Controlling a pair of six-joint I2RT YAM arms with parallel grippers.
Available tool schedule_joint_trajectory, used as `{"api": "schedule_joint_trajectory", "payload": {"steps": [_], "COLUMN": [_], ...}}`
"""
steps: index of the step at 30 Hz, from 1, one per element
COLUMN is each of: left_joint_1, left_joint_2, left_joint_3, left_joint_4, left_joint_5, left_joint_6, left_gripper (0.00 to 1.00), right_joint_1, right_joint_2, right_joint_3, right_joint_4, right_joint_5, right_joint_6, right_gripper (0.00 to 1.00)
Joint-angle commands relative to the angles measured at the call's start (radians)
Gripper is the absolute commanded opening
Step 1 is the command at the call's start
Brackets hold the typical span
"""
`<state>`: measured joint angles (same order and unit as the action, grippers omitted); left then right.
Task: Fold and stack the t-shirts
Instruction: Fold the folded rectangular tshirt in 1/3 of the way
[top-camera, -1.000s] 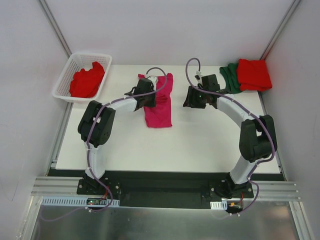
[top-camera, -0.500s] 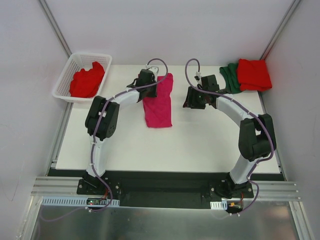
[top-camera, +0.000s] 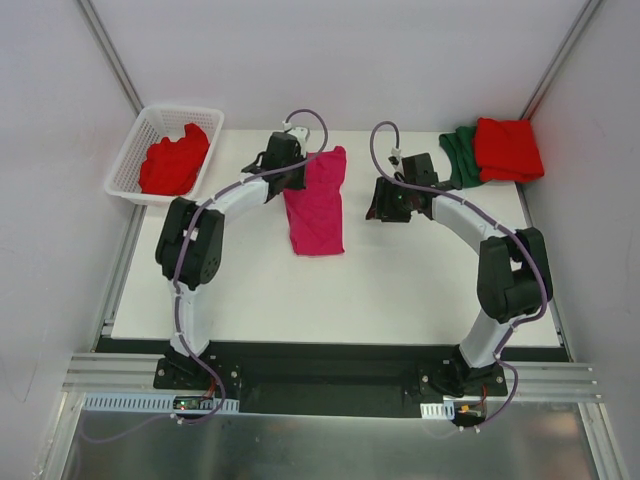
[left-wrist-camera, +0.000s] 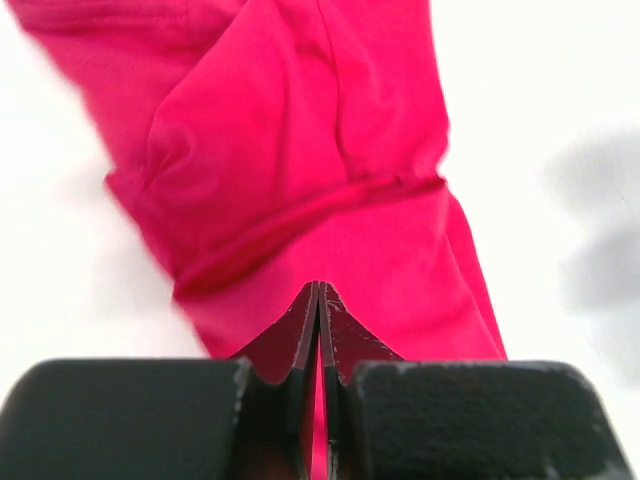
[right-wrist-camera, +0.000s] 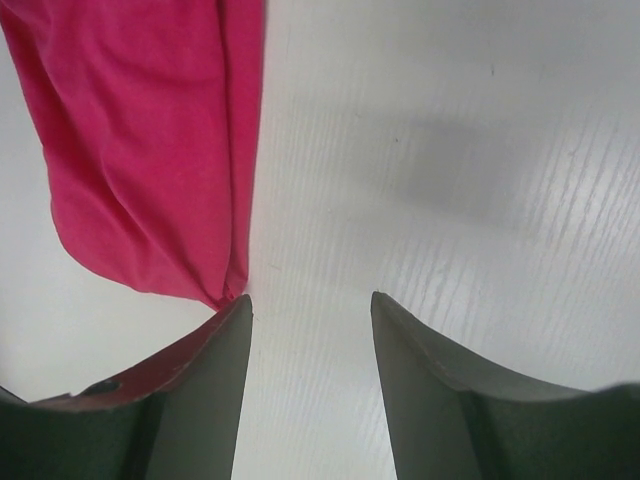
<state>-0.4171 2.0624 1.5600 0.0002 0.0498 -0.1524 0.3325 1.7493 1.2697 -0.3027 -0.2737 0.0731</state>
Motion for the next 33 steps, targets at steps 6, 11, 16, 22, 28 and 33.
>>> {"api": "schedule_joint_trajectory", "payload": {"steps": [6, 11, 16, 22, 28, 33], "left_joint_1": [0.005, 0.005, 0.006, 0.027, 0.072, 0.106], "left_joint_2": [-0.366, -0.355, -0.234, -0.093, -0.005, 0.005], "left_joint_3": [-0.270, -0.322, -0.267, -0.178, -0.117, -0.097], "left_joint_4": [0.012, 0.037, 0.049, 0.050, 0.035, 0.023], "left_joint_5": [-0.022, -0.031, 0.019, 0.044, 0.058, 0.087], "left_joint_6": [-0.033, -0.044, -0.072, -0.088, -0.093, -0.104], "left_gripper": [0.00, 0.00, 0.00, 0.00, 0.00, 0.00], "right_joint_1": [0.019, 0.034, 0.040, 0.039, 0.039, 0.039], "right_joint_2": [-0.125, -0.168, -0.201, -0.214, -0.208, -0.209], "right_joint_3": [-0.076, -0.113, -0.131, -0.128, -0.132, -0.130], "right_joint_4": [-0.015, -0.021, -0.030, -0.045, -0.052, -0.056], "right_joint_5": [-0.007, 0.002, 0.014, 0.028, 0.031, 0.033], "right_joint_6": [0.010, 0.013, 0.008, -0.007, -0.010, -0.015], "right_gripper": [0.54, 0.54, 0.54, 0.54, 0.54, 0.54]}}
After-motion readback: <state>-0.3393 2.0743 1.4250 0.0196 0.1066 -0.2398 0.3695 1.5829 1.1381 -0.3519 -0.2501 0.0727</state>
